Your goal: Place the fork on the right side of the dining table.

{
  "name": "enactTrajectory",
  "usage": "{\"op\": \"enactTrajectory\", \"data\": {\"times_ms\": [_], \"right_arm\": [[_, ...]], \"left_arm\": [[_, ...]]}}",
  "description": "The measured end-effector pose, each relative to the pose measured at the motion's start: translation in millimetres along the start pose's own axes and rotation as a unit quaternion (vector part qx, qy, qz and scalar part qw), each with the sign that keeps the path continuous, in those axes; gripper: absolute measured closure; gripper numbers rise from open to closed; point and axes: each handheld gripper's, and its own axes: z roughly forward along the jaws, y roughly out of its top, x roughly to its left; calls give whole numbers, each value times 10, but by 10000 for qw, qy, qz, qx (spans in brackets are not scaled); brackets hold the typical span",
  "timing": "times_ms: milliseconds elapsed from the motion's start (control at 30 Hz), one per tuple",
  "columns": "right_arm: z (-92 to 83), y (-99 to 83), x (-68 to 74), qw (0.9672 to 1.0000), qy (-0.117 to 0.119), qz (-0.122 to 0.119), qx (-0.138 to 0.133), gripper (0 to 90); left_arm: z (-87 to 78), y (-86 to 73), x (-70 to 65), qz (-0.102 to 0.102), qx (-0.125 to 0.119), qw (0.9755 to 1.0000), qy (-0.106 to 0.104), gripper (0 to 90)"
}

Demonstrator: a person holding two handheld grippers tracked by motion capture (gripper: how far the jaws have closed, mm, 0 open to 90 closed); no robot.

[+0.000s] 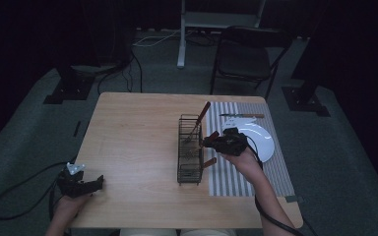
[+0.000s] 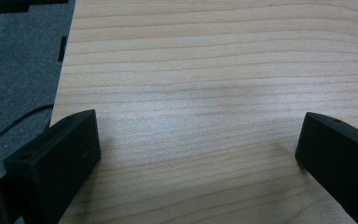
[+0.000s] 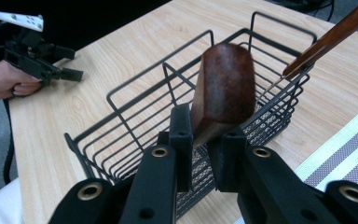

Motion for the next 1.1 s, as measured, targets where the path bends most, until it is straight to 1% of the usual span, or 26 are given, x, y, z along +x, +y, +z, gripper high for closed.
{"op": "enactTrajectory", "data": {"times_ms": [100,233,333,533,567,600,633,800,933,1000,1100], "right_arm": [[-54,24,20,10000,-39,-35,-12,809],[-138,54,58,10000,-7,-83,-50,809],[-212,84,82,9999,-50,-114,-57,809],[-395,136,109,9997,-107,-68,-228,809],[-395,136,109,9997,-107,-68,-228,809],[-430,145,110,9995,-133,-83,-272,808],[-529,172,120,9992,-167,-78,-363,808],[-759,233,144,9978,-326,-175,-551,809],[-947,269,149,9962,-467,-161,-720,809],[-1021,272,135,9955,-553,-119,-765,809],[-1087,241,106,9948,-673,-92,-756,809]], "left_arm": [[0,0,0,3,-1,10000,0,3],[0,0,0,1,0,10000,-1,3],[-1,1,1,2,4,10000,-2,3],[-1,0,1,2,5,10000,-3,3],[-1,0,1,2,5,10000,-3,3],[0,0,1,2,4,10000,-3,3],[0,0,1,1,4,10000,-3,3],[-1,0,1,2,5,10000,-3,3],[-1,1,1,1,5,10000,-3,2],[-1,0,1,1,4,10000,-3,2],[-1,0,1,2,5,10000,-3,3]]}}
